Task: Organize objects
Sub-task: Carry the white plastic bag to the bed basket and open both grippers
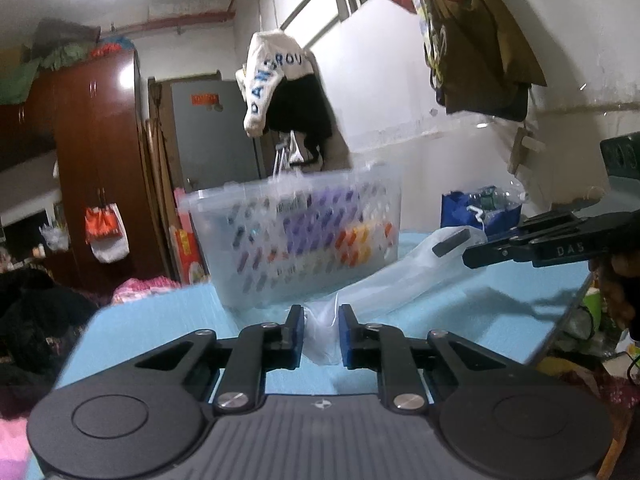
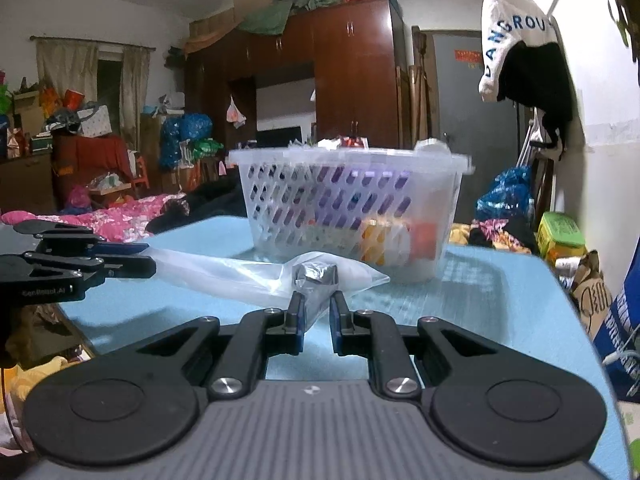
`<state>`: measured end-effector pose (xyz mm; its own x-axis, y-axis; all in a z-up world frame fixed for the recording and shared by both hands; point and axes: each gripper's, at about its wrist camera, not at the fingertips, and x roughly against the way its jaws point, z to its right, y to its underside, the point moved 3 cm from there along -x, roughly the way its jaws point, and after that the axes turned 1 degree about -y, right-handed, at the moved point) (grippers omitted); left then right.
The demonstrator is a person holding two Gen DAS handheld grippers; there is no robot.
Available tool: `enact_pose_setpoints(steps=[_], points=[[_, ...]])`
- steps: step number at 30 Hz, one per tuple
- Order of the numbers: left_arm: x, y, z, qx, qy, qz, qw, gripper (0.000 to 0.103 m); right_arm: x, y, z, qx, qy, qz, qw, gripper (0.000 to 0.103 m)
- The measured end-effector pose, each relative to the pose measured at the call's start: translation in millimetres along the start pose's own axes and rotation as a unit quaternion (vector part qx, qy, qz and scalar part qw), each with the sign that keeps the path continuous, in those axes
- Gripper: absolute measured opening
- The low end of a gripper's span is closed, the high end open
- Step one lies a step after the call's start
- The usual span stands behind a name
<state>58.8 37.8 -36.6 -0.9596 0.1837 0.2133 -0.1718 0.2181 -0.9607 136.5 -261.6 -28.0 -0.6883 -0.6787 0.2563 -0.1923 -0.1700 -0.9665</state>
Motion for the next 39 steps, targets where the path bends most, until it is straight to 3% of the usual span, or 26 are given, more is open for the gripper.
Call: enact_pose_setpoints(steps=[8, 13, 20, 26, 29, 31, 32, 33, 34, 35, 36, 39], points=[[-3, -71, -8, -0.041, -0.023, 0.077, 0.9959, 0.021, 2, -66, 9, 0.029, 0.02, 0.045, 0.998, 0.014], [-33, -118, -23, -0.053, -0.039, 0.086, 0.9941, 0.021, -19, -120, 26, 0.043, 0.039, 0.065, 0.996, 0.014], [-104, -152, -51, -0.045, -0.053, 0.047, 0.9965, 0.021, -81, -161, 61, 0.021, 0.056, 0.04, 0.997, 0.014], [-157, -142, -64, -0.029, -0.06, -0.003, 0.9978, 0.021, -127, -152, 79, 0.015, 0.082, -0.009, 0.997, 0.014], [-167, -137, -67, -0.02, -0.065, -0.016, 0.9976, 0.022, -131, -145, 78, 0.01, 0.085, -0.02, 0.996, 0.014], [-172, -135, -71, -0.015, -0.067, -0.022, 0.9974, 0.028, -129, -142, 80, 0.003, 0.083, -0.021, 0.996, 0.015], [-173, -134, -73, -0.014, -0.073, -0.025, 0.9969, 0.037, -129, -140, 80, 0.0, 0.084, -0.02, 0.996, 0.021], [-174, -132, -74, -0.019, -0.08, -0.028, 0.9962, 0.05, -128, -138, 81, -0.001, 0.089, -0.023, 0.996, 0.044], [-174, -130, -75, -0.026, -0.088, -0.031, 0.9953, 0.056, -129, -140, 84, 0.001, 0.094, -0.026, 0.995, 0.057], [-172, -128, -76, -0.028, -0.099, -0.028, 0.9943, 0.071, -125, -138, 84, 0.003, 0.102, -0.022, 0.995, 0.079], [-169, -126, -77, -0.025, -0.103, -0.022, 0.9941, 0.084, -120, -139, 84, 0.006, 0.109, -0.012, 0.994, 0.092], [-160, -128, -82, 0.008, -0.097, -0.013, 0.9952, 0.088, -111, -140, 86, -0.003, 0.106, 0.0, 0.994, 0.102]])
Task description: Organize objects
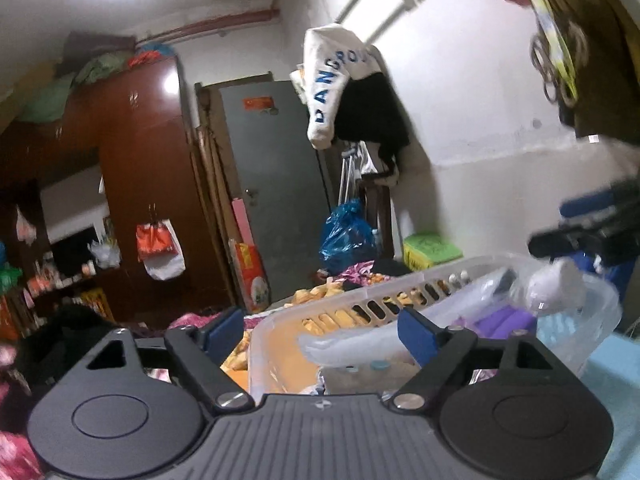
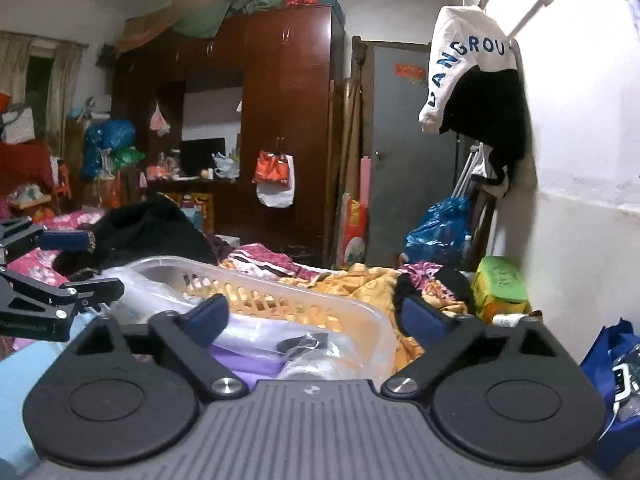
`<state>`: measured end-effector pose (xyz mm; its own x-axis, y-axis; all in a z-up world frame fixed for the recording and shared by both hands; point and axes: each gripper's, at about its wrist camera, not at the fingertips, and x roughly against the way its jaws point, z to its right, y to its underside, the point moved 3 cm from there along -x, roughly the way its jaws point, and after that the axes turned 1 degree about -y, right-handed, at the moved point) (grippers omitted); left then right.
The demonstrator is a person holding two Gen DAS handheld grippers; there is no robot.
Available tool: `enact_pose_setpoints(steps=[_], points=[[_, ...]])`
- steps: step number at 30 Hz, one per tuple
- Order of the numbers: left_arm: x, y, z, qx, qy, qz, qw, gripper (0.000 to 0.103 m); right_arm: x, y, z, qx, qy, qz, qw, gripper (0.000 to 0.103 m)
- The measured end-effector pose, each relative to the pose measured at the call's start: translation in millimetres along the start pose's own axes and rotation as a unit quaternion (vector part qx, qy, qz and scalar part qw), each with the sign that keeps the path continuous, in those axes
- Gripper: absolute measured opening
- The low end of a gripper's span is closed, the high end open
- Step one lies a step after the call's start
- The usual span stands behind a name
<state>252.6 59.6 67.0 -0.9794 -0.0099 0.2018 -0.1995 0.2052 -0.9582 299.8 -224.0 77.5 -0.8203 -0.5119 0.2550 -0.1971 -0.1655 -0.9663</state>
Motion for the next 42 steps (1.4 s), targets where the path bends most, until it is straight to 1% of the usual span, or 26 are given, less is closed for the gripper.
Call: enact_pose_setpoints(steps=[1, 3, 6, 8, 14, 22, 28, 31, 35, 37, 38, 39, 40, 41, 42], points=[[3, -1, -2, 0.01, 0.003, -0.001, 0.9999, 0.089, 1, 0, 0, -0.004, -0.006, -0.002, 1.0, 0.103], [9, -1, -4, 0.021, 0.009, -0.004, 0.9997, 0.095, 5, 1, -2, -0.002, -0.011, -0.001, 1.0, 0.103], [16, -2, 0, 0.02, 0.015, -0.01, 0.9996, 0.1, 4, 1, -5, 0.007, -0.009, -0.003, 1.0, 0.103], [15, -4, 4, 0.021, 0.021, -0.014, 0.9995, 0.1, 3, 0, -7, 0.002, -0.013, -0.002, 1.0, 0.103], [12, -3, 4, 0.031, 0.023, -0.03, 0.9988, 0.1, 2, 1, -11, 0.001, -0.016, -0.008, 1.0, 0.103], [20, -1, 5, 0.04, 0.024, -0.022, 0.9987, 0.1, 8, -2, -15, 0.0, -0.02, 0.0, 1.0, 0.103], [32, -3, 7, 0.046, 0.027, -0.015, 0.9985, 0.1, 14, -2, -19, 0.003, -0.022, 0.006, 1.0, 0.103], [44, -4, 11, 0.048, 0.024, -0.01, 0.9985, 0.1, 23, -1, -21, -0.001, -0.027, 0.011, 1.0, 0.103], [67, -5, 15, 0.052, 0.028, -0.011, 0.9982, 0.1, 41, 0, -25, 0.006, -0.022, 0.011, 1.0, 0.103], [82, -8, 18, 0.05, 0.029, -0.008, 0.9983, 0.1, 53, 1, -29, 0.011, -0.012, 0.011, 1.0, 0.103], [90, -9, 19, 0.049, 0.03, -0.006, 0.9983, 0.1, 59, 1, -30, 0.012, 0.0, 0.008, 1.0, 0.103], [97, -11, 21, 0.049, 0.03, -0.004, 0.9983, 0.1, 64, 1, -31, 0.007, 0.017, 0.004, 1.0, 0.103], [105, -13, 22, 0.049, 0.03, -0.005, 0.9983, 0.1, 70, 1, -33, -0.005, 0.045, 0.001, 0.999, 0.103], [113, -13, 25, 0.047, 0.03, -0.008, 0.9984, 0.1, 78, 2, -34, -0.014, 0.072, 0.006, 0.997, 0.103], [120, -13, 28, 0.045, 0.029, -0.01, 0.9985, 0.1, 87, 3, -36, -0.013, 0.08, 0.022, 0.996, 0.103]])
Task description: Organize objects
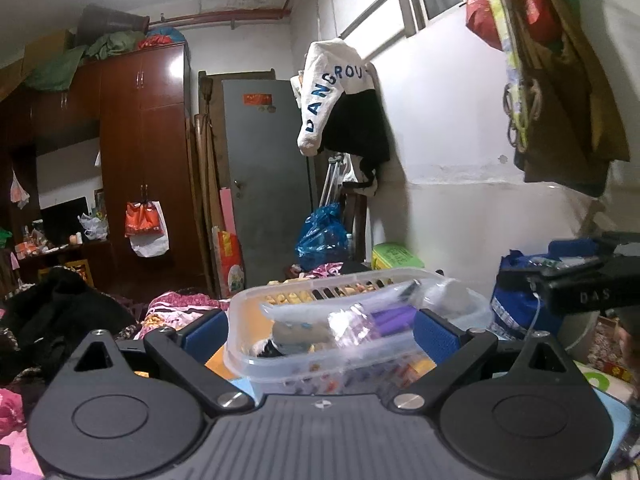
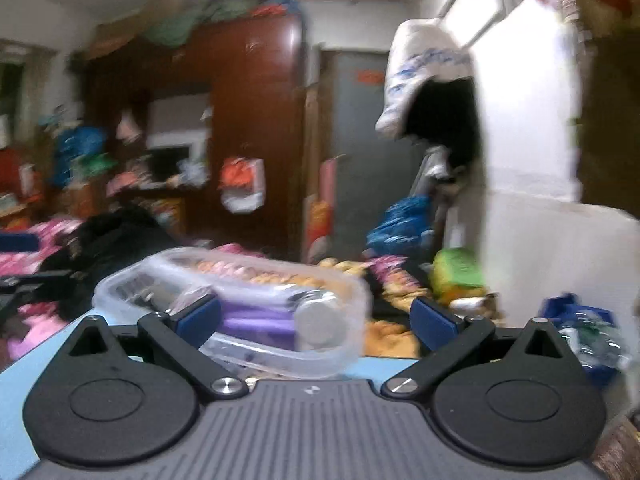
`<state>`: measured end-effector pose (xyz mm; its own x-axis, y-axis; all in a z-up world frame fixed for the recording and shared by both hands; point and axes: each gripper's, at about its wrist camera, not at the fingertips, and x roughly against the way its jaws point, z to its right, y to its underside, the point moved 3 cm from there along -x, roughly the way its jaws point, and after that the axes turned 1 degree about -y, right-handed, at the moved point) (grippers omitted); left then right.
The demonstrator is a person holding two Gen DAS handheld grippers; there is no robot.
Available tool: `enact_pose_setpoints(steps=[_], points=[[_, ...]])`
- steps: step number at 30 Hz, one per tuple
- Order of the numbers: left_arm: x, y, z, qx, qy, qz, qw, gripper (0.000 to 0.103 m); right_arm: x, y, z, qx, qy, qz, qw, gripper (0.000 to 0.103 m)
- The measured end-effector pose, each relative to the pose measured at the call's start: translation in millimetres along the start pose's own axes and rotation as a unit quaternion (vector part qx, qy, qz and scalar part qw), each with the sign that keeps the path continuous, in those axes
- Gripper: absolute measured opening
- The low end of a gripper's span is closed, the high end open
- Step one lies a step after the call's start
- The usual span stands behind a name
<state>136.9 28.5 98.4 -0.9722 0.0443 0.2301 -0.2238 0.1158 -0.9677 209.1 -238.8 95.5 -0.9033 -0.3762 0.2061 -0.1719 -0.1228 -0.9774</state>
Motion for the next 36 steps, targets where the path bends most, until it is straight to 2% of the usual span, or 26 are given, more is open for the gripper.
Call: enact_pose_setpoints(steps=[2, 4, 7, 11, 14, 16, 19, 26, 36], points=[[13, 4, 7, -0.003, -0.007, -0.005, 1.0, 0.1, 12, 2, -2, 0.003, -0.007, -0.002, 1.0, 0.103], [22, 12, 16, -0.015, -0.013, -0.02, 0.9996, 0.1, 19, 6, -4, 0.005, -0.023, -0.031, 0.999, 0.103], [40, 33, 25, -0.006, -0.007, -0.029, 0.9995, 0.1, 28, 22, -4, -0.01, -0.063, -0.079, 0.995, 0.103], [54, 55, 36, 0.006, 0.021, -0.031, 0.9993, 0.1, 47, 56, -1, -0.046, -0.057, -0.055, 0.996, 0.103], [60, 58, 44, 0.019, 0.016, -0.023, 0.9994, 0.1, 47, 71, 1, -0.064, -0.073, -0.076, 0.992, 0.103], [61, 58, 48, 0.02, 0.009, -0.021, 0.9995, 0.1, 49, 72, -3, -0.057, -0.078, -0.079, 0.992, 0.103], [60, 58, 52, 0.014, 0.001, -0.019, 0.9997, 0.1, 56, 66, -9, -0.042, -0.06, -0.055, 0.996, 0.103], [60, 60, 39, 0.05, -0.001, -0.023, 0.9985, 0.1, 63, 71, -14, -0.036, -0.06, -0.051, 0.996, 0.103], [58, 61, 40, 0.041, -0.024, -0.026, 0.9985, 0.1, 66, 71, -17, -0.029, -0.062, -0.05, 0.996, 0.103]])
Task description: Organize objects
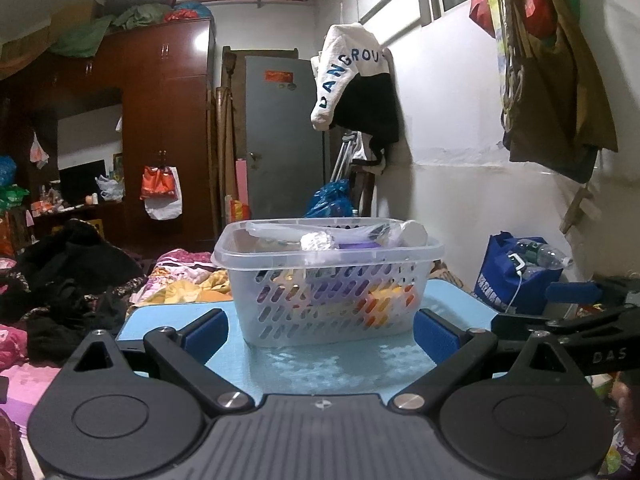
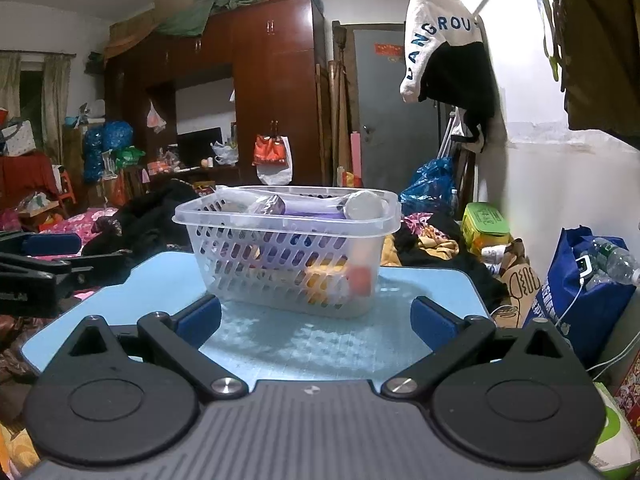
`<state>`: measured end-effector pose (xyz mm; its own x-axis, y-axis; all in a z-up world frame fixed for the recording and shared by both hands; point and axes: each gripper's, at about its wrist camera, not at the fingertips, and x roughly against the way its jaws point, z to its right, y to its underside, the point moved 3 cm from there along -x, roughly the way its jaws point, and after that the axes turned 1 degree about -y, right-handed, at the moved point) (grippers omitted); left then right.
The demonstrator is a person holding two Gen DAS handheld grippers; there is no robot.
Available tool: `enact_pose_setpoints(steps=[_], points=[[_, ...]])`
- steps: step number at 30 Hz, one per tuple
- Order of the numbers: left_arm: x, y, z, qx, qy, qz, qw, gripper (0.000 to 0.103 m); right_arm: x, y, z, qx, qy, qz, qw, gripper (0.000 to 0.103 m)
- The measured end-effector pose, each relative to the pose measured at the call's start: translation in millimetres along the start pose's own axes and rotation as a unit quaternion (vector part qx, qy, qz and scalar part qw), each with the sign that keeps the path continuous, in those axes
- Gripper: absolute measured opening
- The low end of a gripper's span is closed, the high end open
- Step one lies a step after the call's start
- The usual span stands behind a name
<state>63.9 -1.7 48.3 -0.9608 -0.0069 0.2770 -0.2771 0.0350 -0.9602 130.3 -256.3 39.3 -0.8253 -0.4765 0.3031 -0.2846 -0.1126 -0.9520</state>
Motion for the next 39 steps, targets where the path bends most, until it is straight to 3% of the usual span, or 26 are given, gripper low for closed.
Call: enact_pose_setpoints(steps=[39], points=[[-3.3, 7.3, 6.4, -0.02, -0.018, -0.009, 0.9996, 0.1, 4.0, 0.1, 2.4, -0.004, 0.0, 0.012, 1.0, 0.103]])
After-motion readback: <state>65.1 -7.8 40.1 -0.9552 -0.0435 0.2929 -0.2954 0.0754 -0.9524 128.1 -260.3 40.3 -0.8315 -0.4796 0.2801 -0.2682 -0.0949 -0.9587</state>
